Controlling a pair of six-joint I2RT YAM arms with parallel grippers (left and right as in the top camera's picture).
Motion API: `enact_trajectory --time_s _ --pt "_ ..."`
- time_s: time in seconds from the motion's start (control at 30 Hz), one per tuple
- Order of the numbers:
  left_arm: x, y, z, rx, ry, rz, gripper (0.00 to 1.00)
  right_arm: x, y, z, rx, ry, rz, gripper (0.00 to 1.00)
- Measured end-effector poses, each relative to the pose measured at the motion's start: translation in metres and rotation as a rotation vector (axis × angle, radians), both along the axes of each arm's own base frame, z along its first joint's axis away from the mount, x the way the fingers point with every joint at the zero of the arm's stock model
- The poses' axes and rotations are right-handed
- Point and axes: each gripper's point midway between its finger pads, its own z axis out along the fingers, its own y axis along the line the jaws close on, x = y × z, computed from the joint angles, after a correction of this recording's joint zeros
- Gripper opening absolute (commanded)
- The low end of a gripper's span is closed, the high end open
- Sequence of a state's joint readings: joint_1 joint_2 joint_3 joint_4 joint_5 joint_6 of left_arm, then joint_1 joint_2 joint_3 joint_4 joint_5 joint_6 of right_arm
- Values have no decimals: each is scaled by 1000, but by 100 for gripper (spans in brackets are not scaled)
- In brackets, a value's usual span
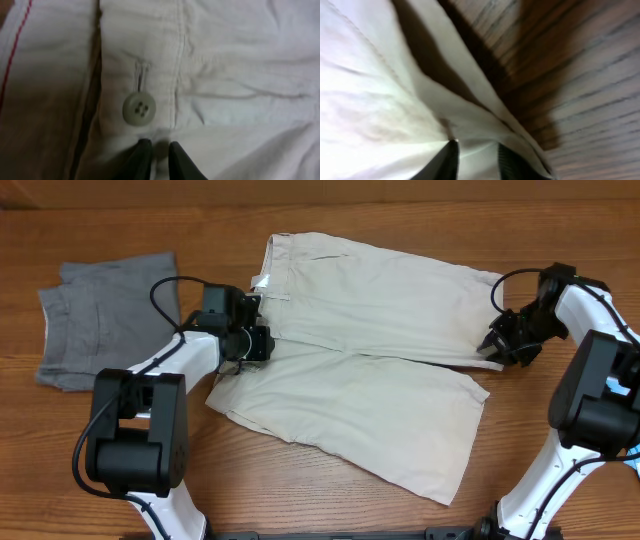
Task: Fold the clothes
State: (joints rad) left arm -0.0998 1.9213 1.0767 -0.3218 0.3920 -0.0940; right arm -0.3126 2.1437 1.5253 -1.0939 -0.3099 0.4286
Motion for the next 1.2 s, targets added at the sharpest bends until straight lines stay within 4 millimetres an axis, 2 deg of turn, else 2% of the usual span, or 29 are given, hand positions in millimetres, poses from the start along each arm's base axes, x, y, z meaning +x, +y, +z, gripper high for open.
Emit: enact_trajectory --time_s 0.13,0.23,0.3,0.33,0.37,0.43,0.47,0.57,0.67,0.77,0.83,0.93,1.03,1.07,1.13,1.17,1.2 --pt "-18 14 6 23 75 9 30 1 -12 16 -32 -45 11 56" --pt "-28 24 21 44 103 22 40 -4 -13 47 -44 -87 18 59" --pt "-29 28 39 52 82 22 47 -11 -7 69 -43 -103 26 60" --pt "-29 28 52 53 63 22 51 -15 -4 79 -41 -107 32 59" --pt "-29 28 63 55 40 21 53 -20 -1 86 -37 -106 37 53" --pt "-30 28 84 53 4 20 54 -22 3 93 -36 -117 58 33" --pt "-32 28 93 53 -6 20 54 -20 5 93 -40 -128 65 26" --pt "-42 29 101 54 10 20 54 -18 11 79 -42 -139 83 25" --pt "-55 31 94 68 72 22 54 -24 20 48 -40 -136 95 25" --pt "-63 35 88 93 112 27 57 -33 26 13 -42 -144 86 7" --pt "-70 38 84 111 137 13 57 -50 31 -5 -28 -101 63 4" --pt "-83 41 80 138 183 -8 59 -63 34 -7 5 -61 34 4" --pt "-90 47 78 171 210 -19 64 -78 34 -6 23 2 26 4" --pt "-92 49 77 186 217 -21 66 -83 34 -4 29 26 25 7" --pt "-96 54 75 214 233 -20 68 -90 31 3 26 56 25 25" --pt "-98 56 74 231 239 -18 68 -88 28 11 16 43 35 39" --pt "-99 60 74 250 243 -16 68 -86 27 17 10 33 29 46"
